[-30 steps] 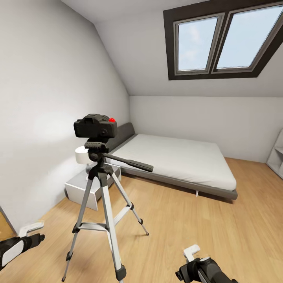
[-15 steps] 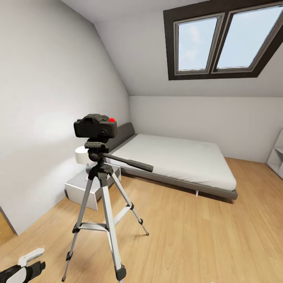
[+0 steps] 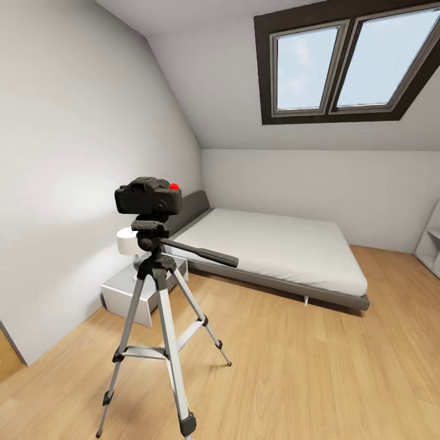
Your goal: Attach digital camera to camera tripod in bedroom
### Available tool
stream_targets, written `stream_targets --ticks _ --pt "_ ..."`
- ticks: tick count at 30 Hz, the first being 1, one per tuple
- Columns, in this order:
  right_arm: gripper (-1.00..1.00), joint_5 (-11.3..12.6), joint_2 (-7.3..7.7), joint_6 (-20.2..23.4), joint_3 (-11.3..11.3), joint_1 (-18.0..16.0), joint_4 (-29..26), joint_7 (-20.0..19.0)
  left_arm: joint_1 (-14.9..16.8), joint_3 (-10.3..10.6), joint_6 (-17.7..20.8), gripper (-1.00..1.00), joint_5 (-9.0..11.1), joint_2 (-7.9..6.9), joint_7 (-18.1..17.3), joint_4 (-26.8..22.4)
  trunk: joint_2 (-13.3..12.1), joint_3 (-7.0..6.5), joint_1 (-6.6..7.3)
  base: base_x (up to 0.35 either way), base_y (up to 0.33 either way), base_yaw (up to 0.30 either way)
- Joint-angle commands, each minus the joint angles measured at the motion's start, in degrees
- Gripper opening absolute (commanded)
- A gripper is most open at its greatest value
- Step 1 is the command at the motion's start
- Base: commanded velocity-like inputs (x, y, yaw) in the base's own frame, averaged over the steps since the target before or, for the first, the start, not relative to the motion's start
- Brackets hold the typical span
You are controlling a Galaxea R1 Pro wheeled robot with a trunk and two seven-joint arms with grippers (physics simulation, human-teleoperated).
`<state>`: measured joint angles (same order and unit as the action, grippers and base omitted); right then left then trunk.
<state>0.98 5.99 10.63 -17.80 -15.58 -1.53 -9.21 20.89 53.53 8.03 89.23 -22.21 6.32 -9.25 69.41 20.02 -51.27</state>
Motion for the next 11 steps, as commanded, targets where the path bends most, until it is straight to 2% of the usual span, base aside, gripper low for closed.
stream_targets --ticks 1,3,7,8,11 --pt "1.00 0.1 -0.02 0.3 -0.3 0.1 0.0 -0.2 -0.7 0.3 0.2 1.00 0.3 0.23 0.4 -0.2 0.0 0.06 0.00 0.000 0.000 0.000" --pt "1.00 0.1 -0.05 0.3 -0.3 0.1 0.1 -0.2 -1.4 0.3 0.2 1.00 0.4 0.55 0.4 -0.2 0.0 0.06 0.00 0.000 0.000 0.000" --pt "1.00 0.1 -0.12 0.2 -0.3 0.4 0.4 -0.2 -4.3 0.4 0.1 1.00 0.4 2.00 0.4 -0.1 0.0 0.06 0.00 0.000 0.000 0.000" --pt "1.00 0.1 -0.19 0.2 -0.3 0.5 0.5 -0.2 -5.4 0.4 0.1 1.00 0.3 2.77 0.4 -0.1 0.0 0.06 0.00 0.000 0.000 0.000" --pt "1.00 0.1 -0.30 0.2 -0.3 0.6 0.6 -0.2 -6.4 0.5 0.0 1.00 0.3 3.64 0.4 -0.1 0.0 0.06 0.00 0.000 0.000 0.000"
